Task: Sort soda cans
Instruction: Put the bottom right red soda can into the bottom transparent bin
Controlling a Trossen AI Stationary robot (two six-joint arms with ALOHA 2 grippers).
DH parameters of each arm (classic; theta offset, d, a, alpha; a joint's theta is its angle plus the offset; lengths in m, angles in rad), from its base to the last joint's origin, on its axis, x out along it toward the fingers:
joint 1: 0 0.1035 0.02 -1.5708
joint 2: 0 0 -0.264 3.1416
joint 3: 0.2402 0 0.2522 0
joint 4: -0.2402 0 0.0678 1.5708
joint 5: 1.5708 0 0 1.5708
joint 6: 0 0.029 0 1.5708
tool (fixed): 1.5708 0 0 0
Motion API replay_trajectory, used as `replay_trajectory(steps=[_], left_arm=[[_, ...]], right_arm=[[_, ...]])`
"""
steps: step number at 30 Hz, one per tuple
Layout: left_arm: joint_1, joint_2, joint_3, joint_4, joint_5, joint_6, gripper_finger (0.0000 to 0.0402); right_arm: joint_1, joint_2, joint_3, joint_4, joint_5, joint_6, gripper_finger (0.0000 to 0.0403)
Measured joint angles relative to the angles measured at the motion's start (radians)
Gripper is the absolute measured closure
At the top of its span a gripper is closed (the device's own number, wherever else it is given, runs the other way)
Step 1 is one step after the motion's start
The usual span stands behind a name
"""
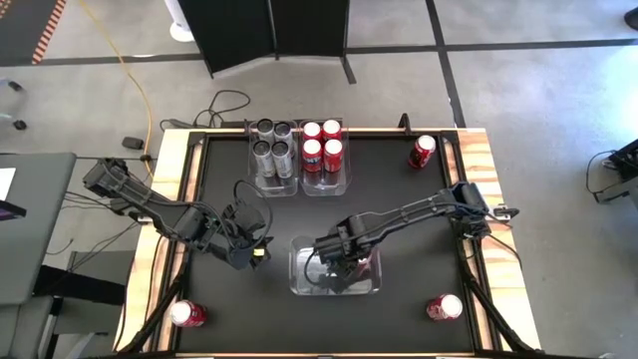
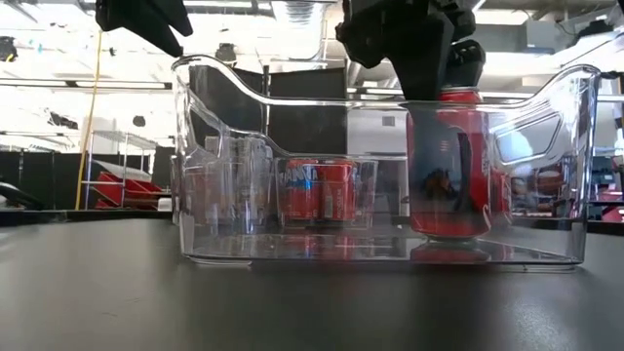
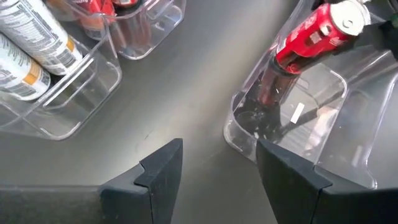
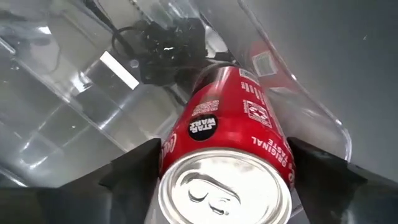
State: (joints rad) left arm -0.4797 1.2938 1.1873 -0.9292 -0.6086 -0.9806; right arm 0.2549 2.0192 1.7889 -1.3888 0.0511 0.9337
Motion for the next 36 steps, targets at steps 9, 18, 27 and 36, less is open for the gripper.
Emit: replay_trajectory(steps=[9, 18, 27, 36], left_arm=[[0.0, 0.0, 0.0, 0.004, 0.0, -0.015, 0.02], [-0.005, 0.0, 0.0, 0.0, 0.0, 0.021, 0.02], [-0.06, 0.0, 0.0, -0.054, -0.001, 0.009, 0.02], [-0.06, 0.0, 0.0, -0.112, -0.036, -0.032, 0.02]], right_arm=[[0.0, -0.013, 0.0, 0.009, 0.01, -0.003, 0.0026], [0.002, -0.156, 0.002, 0.076, 0.017, 0.052, 0.003], [0.054, -0.385, 0.003, -0.016, 0.0, 0.181, 0.003], [0.249, -0.493, -0.03, -0.166, -0.033, 0.46, 0.003]])
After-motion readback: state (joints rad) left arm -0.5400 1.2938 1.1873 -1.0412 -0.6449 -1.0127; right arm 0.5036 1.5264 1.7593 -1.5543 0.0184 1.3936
